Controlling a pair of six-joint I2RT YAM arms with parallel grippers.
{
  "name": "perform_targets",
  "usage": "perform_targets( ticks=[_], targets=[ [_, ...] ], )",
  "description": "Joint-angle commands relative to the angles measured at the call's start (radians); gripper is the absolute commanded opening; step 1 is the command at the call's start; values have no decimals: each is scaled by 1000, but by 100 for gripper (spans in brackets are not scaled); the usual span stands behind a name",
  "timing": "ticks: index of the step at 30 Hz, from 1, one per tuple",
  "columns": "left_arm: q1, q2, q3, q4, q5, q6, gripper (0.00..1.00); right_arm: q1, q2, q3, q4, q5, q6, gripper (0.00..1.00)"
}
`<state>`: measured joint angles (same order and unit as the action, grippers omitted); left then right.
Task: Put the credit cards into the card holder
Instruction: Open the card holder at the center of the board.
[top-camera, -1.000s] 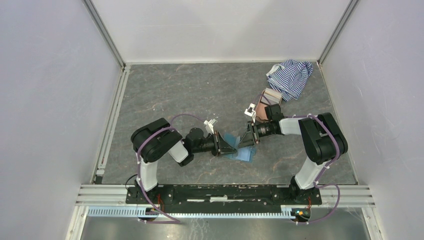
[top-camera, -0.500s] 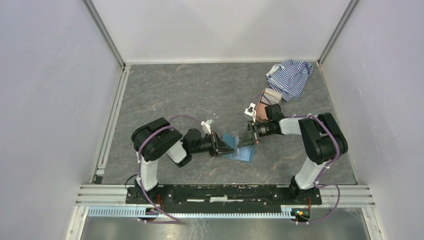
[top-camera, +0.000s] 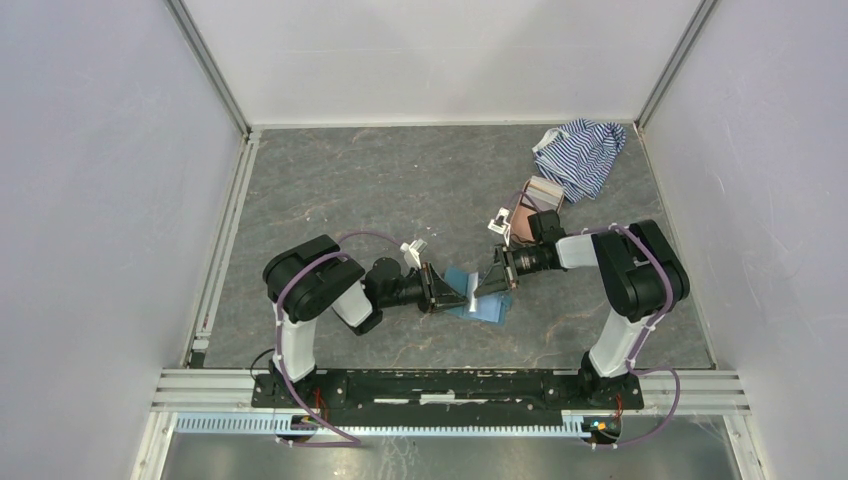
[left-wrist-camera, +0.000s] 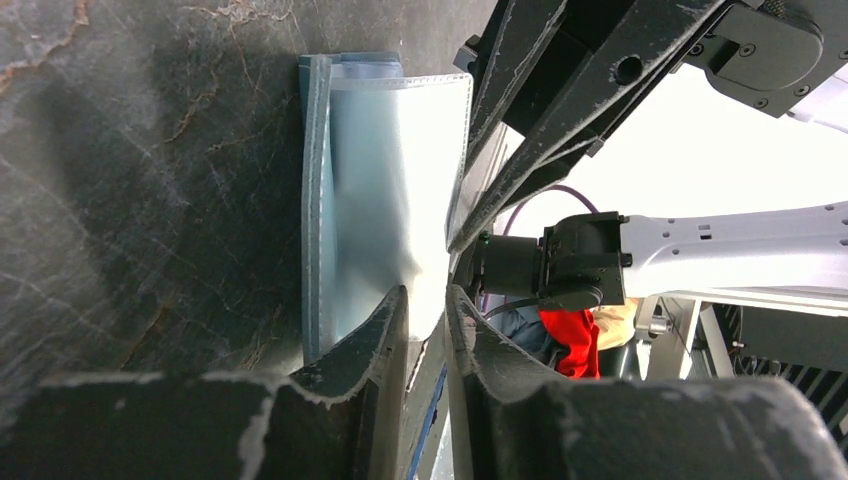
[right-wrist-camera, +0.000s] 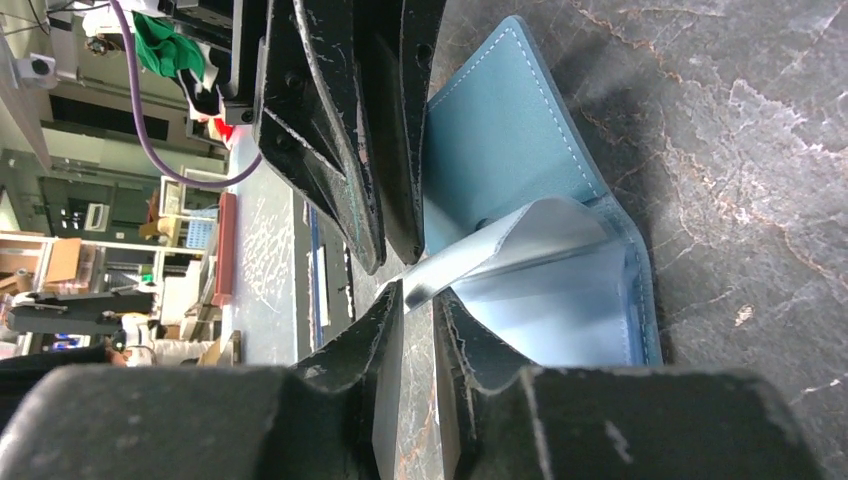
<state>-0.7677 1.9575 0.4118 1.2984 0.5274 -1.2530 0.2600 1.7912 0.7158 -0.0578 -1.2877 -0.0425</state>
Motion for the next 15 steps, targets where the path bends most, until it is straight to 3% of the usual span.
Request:
perform_targets(
  ticks=[1,6,10,15],
  targets=[
    [5,4,0,45,-17,-12,28,-2,11,13,76,-28,40,20],
    [5,-21,12,-6,-10,22,31,7,-7,-6,166,-30,133,5],
    [3,-81,28,-132,-27,81,37,30,-6,-9,206,-30,179,3],
    [2,-129,53,-281,-54,139,38,43,-5,-6,206,-40,179,5]
  ],
)
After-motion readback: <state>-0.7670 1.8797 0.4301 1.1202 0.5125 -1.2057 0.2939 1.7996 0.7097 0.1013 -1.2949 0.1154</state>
